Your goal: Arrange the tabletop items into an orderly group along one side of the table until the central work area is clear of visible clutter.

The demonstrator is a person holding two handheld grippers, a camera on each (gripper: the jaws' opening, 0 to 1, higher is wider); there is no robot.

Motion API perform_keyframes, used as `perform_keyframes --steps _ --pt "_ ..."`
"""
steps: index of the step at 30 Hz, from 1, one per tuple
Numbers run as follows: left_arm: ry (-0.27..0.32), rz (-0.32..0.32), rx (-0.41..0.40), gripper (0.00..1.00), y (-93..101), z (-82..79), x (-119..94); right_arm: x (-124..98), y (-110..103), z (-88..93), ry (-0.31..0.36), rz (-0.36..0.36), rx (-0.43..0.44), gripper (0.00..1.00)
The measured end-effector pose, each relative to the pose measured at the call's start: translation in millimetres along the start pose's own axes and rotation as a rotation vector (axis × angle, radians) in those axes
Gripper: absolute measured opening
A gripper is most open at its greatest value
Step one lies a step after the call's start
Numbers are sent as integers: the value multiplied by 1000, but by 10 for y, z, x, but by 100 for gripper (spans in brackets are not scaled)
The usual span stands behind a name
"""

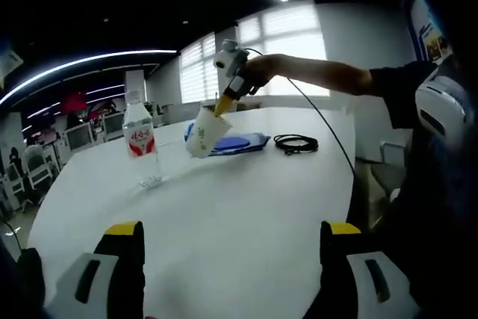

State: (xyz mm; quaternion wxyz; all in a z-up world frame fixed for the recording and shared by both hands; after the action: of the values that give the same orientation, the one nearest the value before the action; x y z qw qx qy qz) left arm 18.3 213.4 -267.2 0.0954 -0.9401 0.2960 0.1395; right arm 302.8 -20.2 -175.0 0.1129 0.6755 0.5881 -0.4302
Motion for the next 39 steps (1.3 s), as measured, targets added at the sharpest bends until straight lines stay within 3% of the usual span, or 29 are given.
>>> perform_keyframes --steps 9,23,39 --pt "16 1 7 97 39 -13 -26 82 6 -76 -52 -8 8 0" --pt "27 5 8 97 66 16 -26 144 -58 -44 -134 19 0 0" --pt "18 -4 19 97 56 9 -55 254 -45 -238 -202 35 1 0"
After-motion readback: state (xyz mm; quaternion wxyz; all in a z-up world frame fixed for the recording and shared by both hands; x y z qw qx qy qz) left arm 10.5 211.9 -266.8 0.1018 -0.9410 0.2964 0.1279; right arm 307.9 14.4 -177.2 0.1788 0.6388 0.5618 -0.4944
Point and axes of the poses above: the point that each gripper's makers call its tool centre point, and the gripper's own axes: x roughly forward along the fingers, y roughly to its right, z roughly out of its underside, the point moved 9 cm from there along -x, roughly backward along the fingers, and after that the axes turned 1 degree about -z, right-handed, at the moved point
